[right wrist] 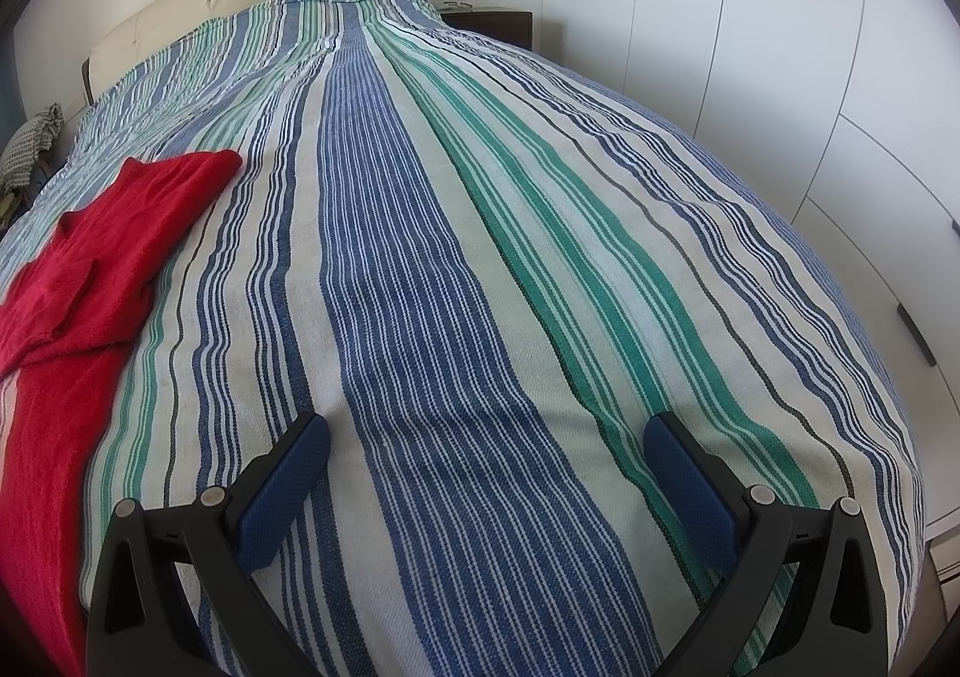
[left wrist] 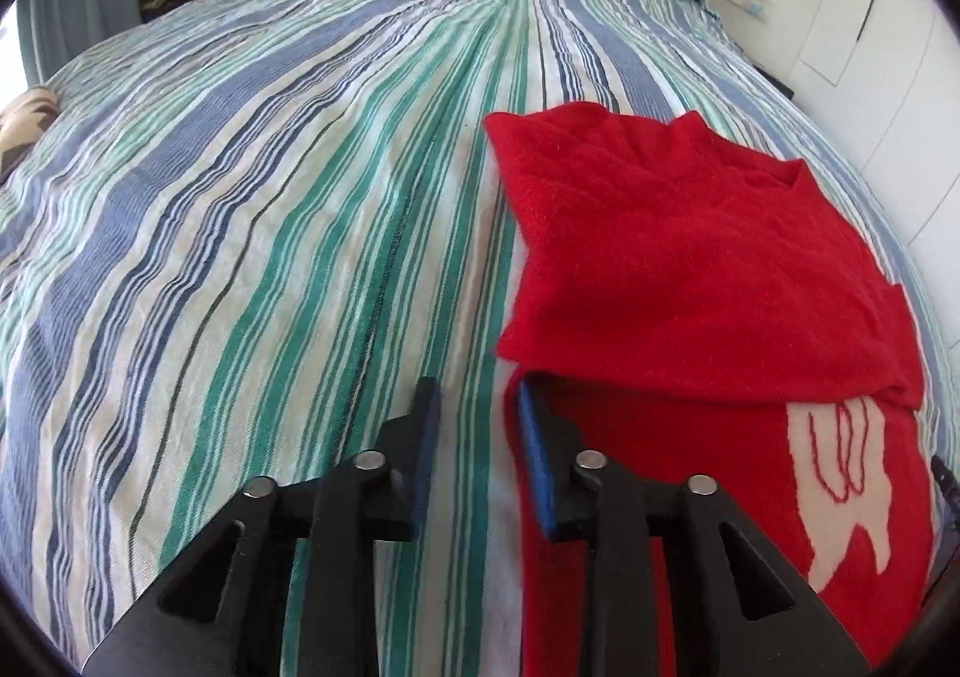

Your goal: Fold small clothes

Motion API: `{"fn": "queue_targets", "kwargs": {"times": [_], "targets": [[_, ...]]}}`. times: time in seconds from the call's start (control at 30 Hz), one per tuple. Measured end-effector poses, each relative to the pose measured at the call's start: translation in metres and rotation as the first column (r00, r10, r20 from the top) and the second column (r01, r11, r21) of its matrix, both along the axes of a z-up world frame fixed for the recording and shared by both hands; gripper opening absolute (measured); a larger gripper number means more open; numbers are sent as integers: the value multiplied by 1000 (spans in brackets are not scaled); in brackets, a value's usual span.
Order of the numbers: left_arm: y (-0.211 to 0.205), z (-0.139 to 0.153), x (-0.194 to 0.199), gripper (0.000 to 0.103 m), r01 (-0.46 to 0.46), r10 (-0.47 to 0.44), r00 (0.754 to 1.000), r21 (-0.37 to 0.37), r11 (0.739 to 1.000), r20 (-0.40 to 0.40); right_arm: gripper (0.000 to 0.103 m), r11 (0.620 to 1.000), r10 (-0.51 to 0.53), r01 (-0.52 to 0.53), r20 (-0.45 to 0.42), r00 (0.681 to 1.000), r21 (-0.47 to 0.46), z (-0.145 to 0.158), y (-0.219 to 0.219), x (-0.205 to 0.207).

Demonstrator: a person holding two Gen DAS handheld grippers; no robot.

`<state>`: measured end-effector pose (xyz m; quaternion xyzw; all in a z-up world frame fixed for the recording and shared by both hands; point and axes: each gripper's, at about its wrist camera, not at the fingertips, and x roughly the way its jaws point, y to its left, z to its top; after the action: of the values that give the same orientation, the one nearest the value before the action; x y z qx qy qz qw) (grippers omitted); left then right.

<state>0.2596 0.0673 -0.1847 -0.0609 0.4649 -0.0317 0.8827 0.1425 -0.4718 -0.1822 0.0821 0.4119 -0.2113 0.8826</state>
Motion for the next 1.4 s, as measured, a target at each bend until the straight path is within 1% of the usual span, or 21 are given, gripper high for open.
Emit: {"fn": "queue_targets", "kwargs": {"times": [0.03, 0.07, 0.13, 0.17, 0.27, 0.37, 0.47, 0.5, 0.57, 0.67, 0.73, 0.8, 0.93, 1.03, 1.13, 1.2, 1.33, 1.4], "targets": [[4, 5, -9, 61, -4, 4, 1000, 11, 1000, -3, 103, 1000, 0, 0, 0, 1000, 0, 0, 0, 1], [8, 10, -21, 73, -9, 9, 1000, 21, 1000, 1, 103, 1000, 0, 0, -1, 1000, 0, 0, 0, 2], [18, 18, -45, 84, -20, 20, 1000, 29, 999, 3, 103, 1000, 0, 0, 0, 1000, 2, 0, 0, 2], [22, 21, -56, 87, -27, 27, 1000, 34, 999, -4, 103, 1000, 0, 0, 1, 1000, 2, 0, 0, 2], [31, 21, -85, 90, -65, 67, 997, 63, 996, -33, 103, 1000, -1, 1, -6, 1000, -6, 0, 1, 3], [36, 12, -110, 91, -117, 121, 992, 85, 990, -42, 103, 1000, 0, 0, -32, 999, -13, -1, 1, 9], [42, -1, -118, 91, -156, 160, 985, 67, 986, -68, 103, 1000, 5, -5, -25, 1000, 6, 0, -1, 9], [43, -1, -120, 91, -157, 161, 985, 66, 985, -65, 103, 1000, 18, -17, -35, 999, 25, 1, -3, 9], [43, 0, -120, 91, -146, 150, 987, 89, 985, -51, 103, 997, 65, -60, -85, 994, 55, 5, -8, 12], [41, 5, -122, 91, -131, 134, 991, 123, 984, -23, 103, 996, 30, -22, -98, 995, 84, 18, -7, 2], [43, 8, -124, 91, -127, 129, 992, 127, 984, -11, 103, 995, 2, 4, -55, 998, 98, 30, 1, -15], [43, 8, -125, 91, -125, 127, 992, 135, 983, -7, 103, 993, -1, 2, -9, 1000, 121, 39, 14, -31], [42, 10, -126, 91, -126, 127, 992, 147, 981, 3, 103, 989, 9, -16, 51, 999, 145, 45, 45, -60], [40, 11, -128, 91, -125, 124, 992, 171, 977, 17, 103, 986, 26, -35, 57, 998, 162, 39, 63, -77], [40, 8, -128, 91, -121, 120, 993, 193, 974, 15, 103, 982, 38, -47, 50, 998, 184, 38, 67, -78], [40, 5, -128, 91, -122, 122, 992, 198, 973, 12, 103, 986, 36, -47, 69, 997, 161, 41, 66, -80], [45, -3, -125, 91, -140, 142, 990, 164, 977, -3, 103, 991, 14, -26, 89, 996, 131, 44, 62, -83], [47, -6, -124, 93, -148, 151, 989, 147, 978, -5, 103, 993, 10, -20, 84, 996, 114, 42, 61, -83]]}}
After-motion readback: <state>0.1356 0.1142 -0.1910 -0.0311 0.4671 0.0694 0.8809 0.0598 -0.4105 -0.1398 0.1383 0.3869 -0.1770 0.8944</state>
